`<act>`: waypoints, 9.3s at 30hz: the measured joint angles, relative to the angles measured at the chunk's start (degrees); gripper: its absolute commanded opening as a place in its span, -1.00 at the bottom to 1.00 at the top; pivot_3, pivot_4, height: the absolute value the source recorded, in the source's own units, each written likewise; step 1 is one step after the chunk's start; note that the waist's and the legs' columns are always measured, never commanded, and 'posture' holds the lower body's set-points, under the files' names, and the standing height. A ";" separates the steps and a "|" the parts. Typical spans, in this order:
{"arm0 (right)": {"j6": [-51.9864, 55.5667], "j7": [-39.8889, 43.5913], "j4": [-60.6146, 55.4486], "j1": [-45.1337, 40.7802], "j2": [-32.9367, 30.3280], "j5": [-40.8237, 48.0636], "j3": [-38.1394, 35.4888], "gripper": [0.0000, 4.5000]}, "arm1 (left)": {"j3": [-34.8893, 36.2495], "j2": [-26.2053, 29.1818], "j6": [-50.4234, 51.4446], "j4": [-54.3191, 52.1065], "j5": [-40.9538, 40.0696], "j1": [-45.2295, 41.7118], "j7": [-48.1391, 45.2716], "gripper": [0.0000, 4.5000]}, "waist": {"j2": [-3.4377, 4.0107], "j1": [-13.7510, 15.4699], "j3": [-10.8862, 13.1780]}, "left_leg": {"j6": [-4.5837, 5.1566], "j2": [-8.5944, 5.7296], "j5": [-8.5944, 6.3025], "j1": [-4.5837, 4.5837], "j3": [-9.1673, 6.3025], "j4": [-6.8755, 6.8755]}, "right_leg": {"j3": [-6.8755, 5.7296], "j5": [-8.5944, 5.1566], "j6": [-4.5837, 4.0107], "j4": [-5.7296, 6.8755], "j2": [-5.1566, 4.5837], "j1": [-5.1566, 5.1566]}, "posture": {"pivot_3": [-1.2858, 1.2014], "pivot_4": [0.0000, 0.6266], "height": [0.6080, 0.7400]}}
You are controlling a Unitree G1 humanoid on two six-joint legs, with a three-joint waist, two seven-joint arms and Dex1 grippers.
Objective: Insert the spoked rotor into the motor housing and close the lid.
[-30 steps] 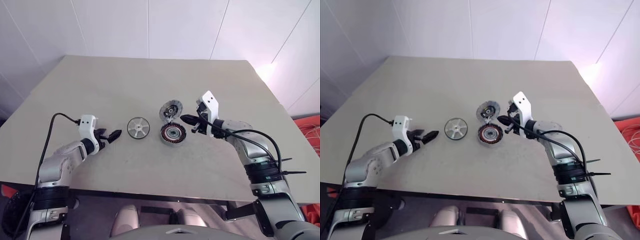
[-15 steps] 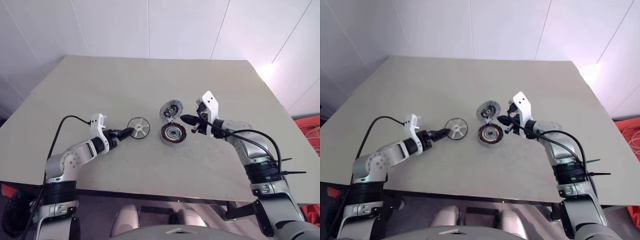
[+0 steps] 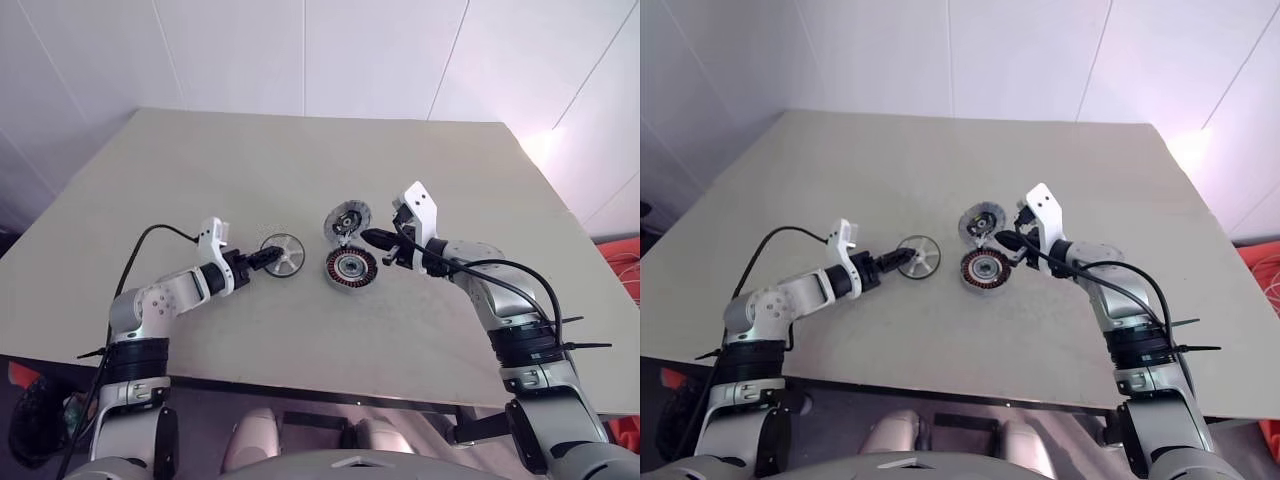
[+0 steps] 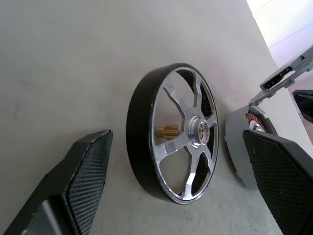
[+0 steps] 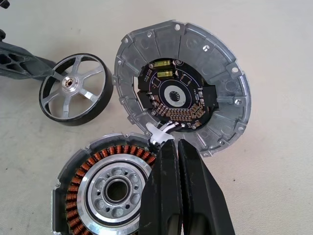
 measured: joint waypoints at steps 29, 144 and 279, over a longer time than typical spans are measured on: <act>-0.59 -0.23 0.02 0.00 -0.33 0.02 -0.17 -1.00 | 3.41 -2.38 4.37 0.94 -3.45 0.81 1.18 0.16 | 0.01 -0.12 0.01 | 0.01 0.01 0.01 -0.07 0.00 -0.01 | -0.01 0.00 0.00 -0.02 0.01 -0.08 | 0.03 -1.00 1.00; 6.04 9.68 -15.70 14.18 -14.28 9.16 -3.86 -1.00 | 5.59 -15.55 8.75 35.71 -8.99 -17.68 -3.13 -0.81 | 0.11 0.68 0.10 | 0.42 -0.06 0.11 -0.01 -0.07 -0.06 | -0.11 -0.06 0.05 -0.19 -0.09 0.11 | 0.03 -1.00 1.00; -46.90 36.18 11.45 -17.22 -14.26 -29.70 26.34 0.14 | -12.85 4.73 -23.41 -7.90 11.36 4.56 -11.11 -0.08 | 0.28 -0.22 0.24 | 0.53 -0.04 0.19 -0.17 -0.10 0.11 | -0.19 -0.11 -0.13 0.41 -0.09 -0.21 | 0.03 -1.00 1.00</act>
